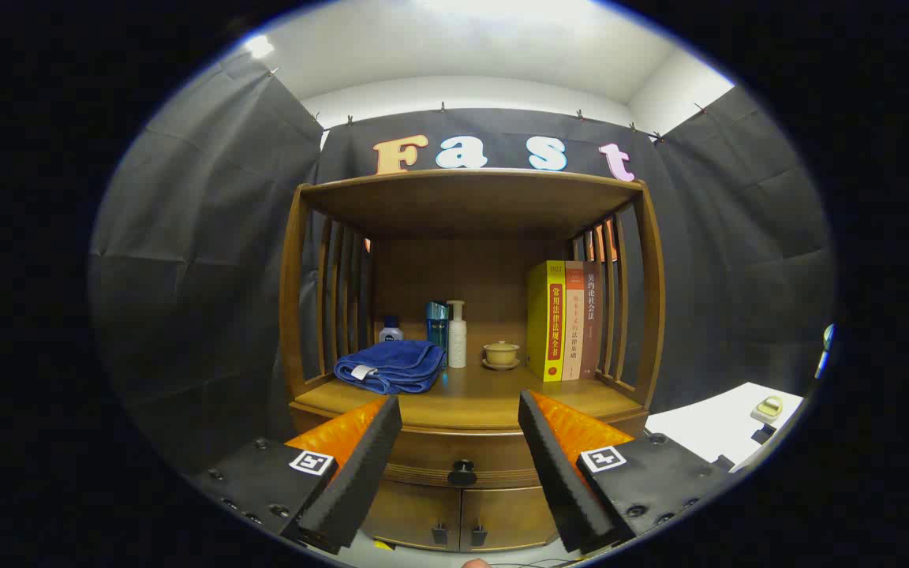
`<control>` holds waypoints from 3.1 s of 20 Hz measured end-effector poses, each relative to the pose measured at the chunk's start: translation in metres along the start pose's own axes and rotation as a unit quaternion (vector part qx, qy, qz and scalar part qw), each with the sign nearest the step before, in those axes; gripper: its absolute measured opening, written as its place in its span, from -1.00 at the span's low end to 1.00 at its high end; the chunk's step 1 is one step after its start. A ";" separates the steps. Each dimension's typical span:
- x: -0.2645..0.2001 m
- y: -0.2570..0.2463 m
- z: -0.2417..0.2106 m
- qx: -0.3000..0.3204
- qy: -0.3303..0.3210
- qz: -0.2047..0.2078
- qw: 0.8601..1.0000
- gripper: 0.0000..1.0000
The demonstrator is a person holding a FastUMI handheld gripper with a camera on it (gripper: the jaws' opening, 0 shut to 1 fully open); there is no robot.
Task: Pull open the drawer, take out the items inside it, and place them on the countertop above the cabinet.
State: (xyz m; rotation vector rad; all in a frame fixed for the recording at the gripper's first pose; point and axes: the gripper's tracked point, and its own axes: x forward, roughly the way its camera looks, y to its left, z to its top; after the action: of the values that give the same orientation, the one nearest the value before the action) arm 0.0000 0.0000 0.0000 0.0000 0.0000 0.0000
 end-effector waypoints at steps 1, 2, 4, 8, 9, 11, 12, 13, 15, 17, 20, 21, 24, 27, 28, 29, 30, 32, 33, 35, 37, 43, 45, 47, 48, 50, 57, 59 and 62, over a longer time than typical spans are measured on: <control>0.000 0.001 0.000 0.001 -0.002 0.001 1.000 0.96; 0.001 0.001 0.001 0.002 -0.002 -0.002 1.000 0.96; 0.002 0.002 0.000 0.004 0.000 -0.004 1.000 0.96; 0.006 -0.002 0.003 0.007 -0.005 -0.009 1.000 0.96; 0.005 -0.003 0.004 0.008 -0.006 -0.010 1.000 0.96; 0.005 -0.004 0.006 0.008 -0.007 -0.011 1.000 0.96; 0.005 -0.004 0.006 0.007 -0.006 -0.010 1.000 0.95; 0.005 -0.005 0.006 0.006 -0.006 -0.012 1.000 0.95; 0.006 -0.005 0.005 0.007 -0.006 -0.011 1.000 0.95; 0.008 -0.006 0.002 0.005 -0.003 -0.014 1.000 0.95; 0.014 -0.006 -0.004 0.003 0.004 -0.016 1.000 0.95; 0.015 -0.006 -0.007 0.006 0.006 -0.016 1.000 0.96; 0.019 -0.003 -0.021 0.017 0.018 -0.012 1.000 0.95; 0.029 -0.006 -0.052 0.012 0.047 -0.016 0.999 0.96; 0.032 -0.007 -0.065 0.012 0.058 -0.017 0.998 0.96; 0.036 -0.008 -0.080 0.013 0.071 -0.018 0.997 0.96; 0.041 -0.007 -0.094 0.016 0.087 -0.016 0.996 0.96; 0.050 -0.007 -0.121 0.021 0.112 -0.014 0.993 0.96; 0.054 -0.007 -0.133 0.021 0.125 -0.015 0.992 0.96; 0.062 -0.008 -0.149 0.023 0.143 -0.017 0.989 0.97; 0.073 -0.007 -0.164 0.023 0.157 -0.017 0.987 0.97; 0.101 -0.002 -0.196 0.037 0.188 -0.016 0.981 0.96; 0.110 -0.004 -0.202 0.036 0.194 -0.020 0.980 0.89; 0.114 -0.005 -0.206 0.039 0.197 -0.024 0.979 0.55; 0.114 -0.002 -0.206 0.046 0.196 -0.022 0.979 0.38; 0.117 -0.002 -0.208 0.051 0.194 -0.023 0.980 0.18; 0.112 -0.001 -0.207 0.052 0.199 -0.023 0.978 -0.05; 0.103 -0.001 -0.206 0.054 0.203 -0.028 0.977 -0.06; 0.081 0.001 -0.205 0.060 0.208 -0.029 0.976 -0.06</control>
State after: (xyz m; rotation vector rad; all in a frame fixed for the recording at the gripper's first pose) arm 0.0808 0.0014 -0.2047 0.1211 0.4203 -0.0578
